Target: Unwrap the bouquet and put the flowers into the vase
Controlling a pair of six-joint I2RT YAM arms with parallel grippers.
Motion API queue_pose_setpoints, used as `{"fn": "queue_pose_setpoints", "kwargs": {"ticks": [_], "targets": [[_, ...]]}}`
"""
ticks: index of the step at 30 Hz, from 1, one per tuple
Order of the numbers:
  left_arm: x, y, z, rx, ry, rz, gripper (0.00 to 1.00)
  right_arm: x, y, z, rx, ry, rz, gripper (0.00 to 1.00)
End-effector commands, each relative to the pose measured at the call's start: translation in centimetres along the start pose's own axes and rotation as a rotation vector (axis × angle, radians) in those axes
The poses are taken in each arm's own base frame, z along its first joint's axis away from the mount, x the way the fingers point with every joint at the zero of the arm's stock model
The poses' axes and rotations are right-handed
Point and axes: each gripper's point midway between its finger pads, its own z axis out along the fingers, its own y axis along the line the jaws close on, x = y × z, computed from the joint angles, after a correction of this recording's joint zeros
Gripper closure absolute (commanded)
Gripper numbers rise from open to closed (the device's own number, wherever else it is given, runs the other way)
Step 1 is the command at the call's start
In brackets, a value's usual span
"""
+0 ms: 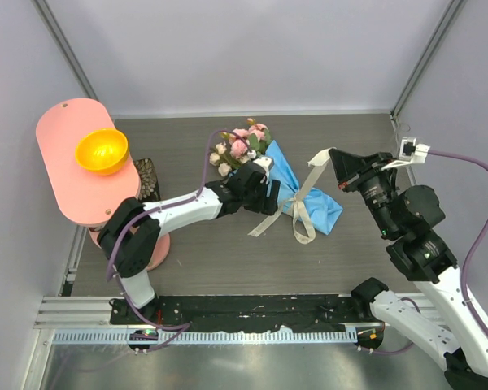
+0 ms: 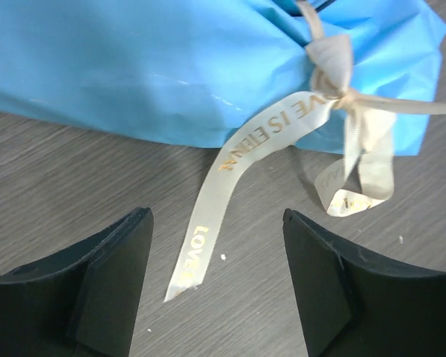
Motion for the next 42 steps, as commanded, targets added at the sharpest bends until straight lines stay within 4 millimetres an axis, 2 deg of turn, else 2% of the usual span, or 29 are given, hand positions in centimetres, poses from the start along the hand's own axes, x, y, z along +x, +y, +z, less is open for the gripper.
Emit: {"fn": "queue_pose_setpoints", "kwargs": {"ticks": [1, 3, 4, 7, 9, 10, 11, 13, 14, 16, 19, 20, 23, 24, 25, 27, 29, 30, 31, 32, 33, 34, 35, 36, 38, 39, 42], "targets": [[-3.0, -3.4, 0.3, 0.145, -0.072, 0.036, 0.29, -0.6, 1.0, 0.2, -0.032, -0.007, 0.011, 0.99], [-3.5, -4.0, 0.6, 0.162, -0.073, 0.055, 0.4, -0.5, 1.0, 0.0, -0.042, -0.017, 0.028, 0.99], [-3.0, -4.4, 1.1, 0.19, -0.049, 0.079, 0.41, -0.6, 1.0, -0.1, -0.047, -0.022, 0.037, 0.99], [-3.6, -5.7, 1.5, 0.242, -0.045, 0.119, 0.37, -0.7, 1.3, -0.1, -0.051, -0.017, 0.033, 0.99], [-3.0, -6.2, 2.1, 0.269, -0.018, 0.136, 0.32, -0.9, 1.5, -0.1, -0.054, -0.01, 0.029, 0.99], [-3.5, -6.5, 2.1, 0.275, -0.022, 0.143, 0.31, -1.0, 1.6, -0.1, -0.06, -0.011, 0.028, 0.99], [-2.7, -6.2, 2.8, 0.26, 0.006, 0.152, 0.3, -1.0, 1.7, -0.1, -0.061, -0.011, 0.028, 0.99], [-2.9, -6.2, 3.3, 0.248, 0.013, 0.158, 0.32, -1.1, 1.6, 0.0, -0.056, -0.01, 0.028, 0.99], [-2.4, -5.8, 4.0, 0.23, 0.028, 0.16, 0.37, -1.0, 1.6, -0.1, -0.054, -0.013, 0.039, 0.99], [-2.5, -5.5, 4.6, 0.209, 0.031, 0.164, 0.41, -0.7, 1.4, -0.3, -0.057, -0.014, 0.051, 0.99], [-2.6, -4.6, 5.4, 0.15, 0.04, 0.155, 0.56, -1.0, 1.6, -0.1, -0.066, -0.026, 0.053, 0.99], [-2.4, -4.5, 5.3, 0.144, 0.047, 0.156, 0.66, -0.7, 1.4, 0.0, -0.054, -0.013, 0.047, 0.99], [-3.2, -4.7, 4.3, 0.139, 0.037, 0.151, 0.89, -0.7, 0.7, 0.2, -0.016, -0.018, 0.023, 0.99], [-3.3, -4.6, 3.8, 0.123, 0.035, 0.137, 0.92, -1.0, 0.4, 0.1, -0.003, -0.03, 0.016, 0.99], [-4.0, -4.5, 2.4, 0.103, 0.011, 0.132, 0.94, -1.3, -0.2, 0.2, 0.031, -0.048, 0.013, 0.99], [-3.9, -5.1, 0.6, 0.112, 0.0, 0.129, 0.99, -1.7, -0.8, 0.1, 0.061, -0.069, 0.006, 0.99], [-3.7, -5.5, -2.2, 0.123, -0.033, 0.129, 1.0, -2.4, -1.6, -0.2, 0.101, -0.111, 0.003, 0.99], [-2.5, -5.1, -2.8, 0.119, -0.014, 0.112, 1.0, -2.6, -1.9, -0.3, 0.11, -0.126, -0.001, 0.99], [-3.3, -4.7, -4.7, 0.098, -0.055, 0.093, 1.0, -3.0, -2.0, -0.4, 0.118, -0.144, -0.018, 0.99], [-3.0, -4.4, -5.5, 0.089, -0.055, 0.072, 1.0, -3.4, -2.8, -0.4, 0.161, -0.166, -0.031, 0.99], [-1.5, -3.5, -5.7, 0.07, -0.033, 0.059, 1.0, -3.7, -3.2, -0.4, 0.184, -0.176, -0.043, 0.99], [-2.0, -3.6, -7.3, 0.083, -0.068, 0.034, 1.0, -4.2, -3.6, -0.5, 0.21, -0.19, -0.069, 0.99], [-1.5, -3.2, -7.7, 0.073, -0.068, 0.023, 1.0, -4.8, -4.5, -0.7, 0.267, -0.218, -0.08, 0.99], [-0.1, -2.2, -7.9, 0.052, -0.052, 0.014, 1.0, -5.1, -5.1, -0.7, 0.3, -0.229, -0.092, 0.99], [0.2, -1.3, -9.2, 0.021, -0.068, -0.01, 1.0, -6.3, -6.8, -1.4, 0.412, -0.277, -0.132, 0.99], [1.2, -0.7, -9.3, 0.006, -0.05, -0.009, 1.0, -6.3, -7.5, -1.3, 0.456, -0.279, -0.156, 0.99], [2.3, 0.3, -10.0, -0.015, -0.039, 0.0, 1.0, -6.6, -9.5, -1.9, 0.579, -0.299, -0.204, 0.99]]}}
